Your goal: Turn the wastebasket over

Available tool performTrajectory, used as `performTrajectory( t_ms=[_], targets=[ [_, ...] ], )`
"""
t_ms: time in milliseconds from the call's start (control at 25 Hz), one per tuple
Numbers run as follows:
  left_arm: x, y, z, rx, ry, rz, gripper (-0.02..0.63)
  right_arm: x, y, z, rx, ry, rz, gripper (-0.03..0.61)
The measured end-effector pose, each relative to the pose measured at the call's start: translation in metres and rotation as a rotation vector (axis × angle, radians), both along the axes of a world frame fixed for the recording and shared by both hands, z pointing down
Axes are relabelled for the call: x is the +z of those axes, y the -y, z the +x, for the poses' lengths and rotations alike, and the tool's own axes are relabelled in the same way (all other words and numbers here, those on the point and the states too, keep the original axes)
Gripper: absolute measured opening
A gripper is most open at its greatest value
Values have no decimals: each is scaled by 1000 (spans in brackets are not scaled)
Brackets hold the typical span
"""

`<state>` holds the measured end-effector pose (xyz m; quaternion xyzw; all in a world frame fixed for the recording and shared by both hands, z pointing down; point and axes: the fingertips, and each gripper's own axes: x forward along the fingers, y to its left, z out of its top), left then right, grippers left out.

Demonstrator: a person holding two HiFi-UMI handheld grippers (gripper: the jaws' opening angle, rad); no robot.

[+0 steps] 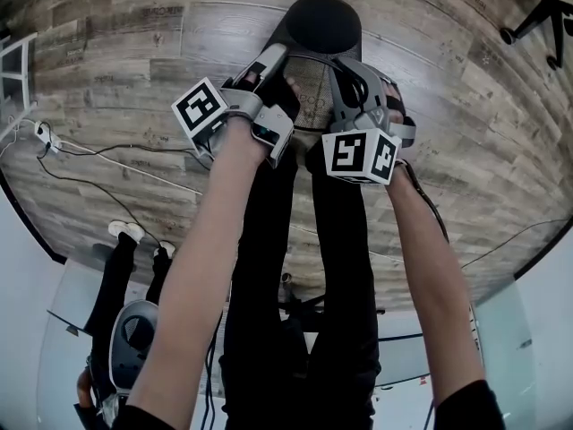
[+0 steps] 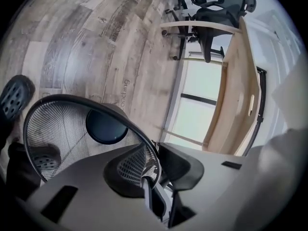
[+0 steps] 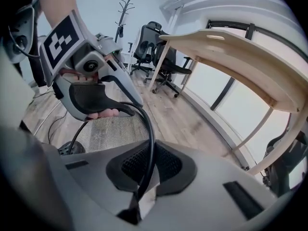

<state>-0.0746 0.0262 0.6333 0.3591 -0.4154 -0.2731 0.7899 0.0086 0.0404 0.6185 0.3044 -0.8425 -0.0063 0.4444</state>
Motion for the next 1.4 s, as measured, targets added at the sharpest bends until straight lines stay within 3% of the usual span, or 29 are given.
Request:
performTrajectory(
  t_ms=[360,600,920,1000,1160,1280,1400],
  targets=[
    [-6,-4,5,-88,-31,-16,63,4,-13,4,71,17,-27,44],
    [-11,-15,11,1,18,12,46,11,-34,5,80,15,-87,74],
    [-13,-17,-11,130,152,98,41,-17,-37,7,119,187,-179,79],
    [-15,-18,-17,168,171,120,41,-18,-29,14,167,233,-235,79],
    [-25,-32,-24,263,185,163,43,1,-11,30,332,377,-467,87],
    [-37,-51,-28,340,183,193,41,19,2,44,410,408,-553,180],
    [-52,-72,-34,422,184,216,41,32,5,44,370,379,-610,265]
  ],
)
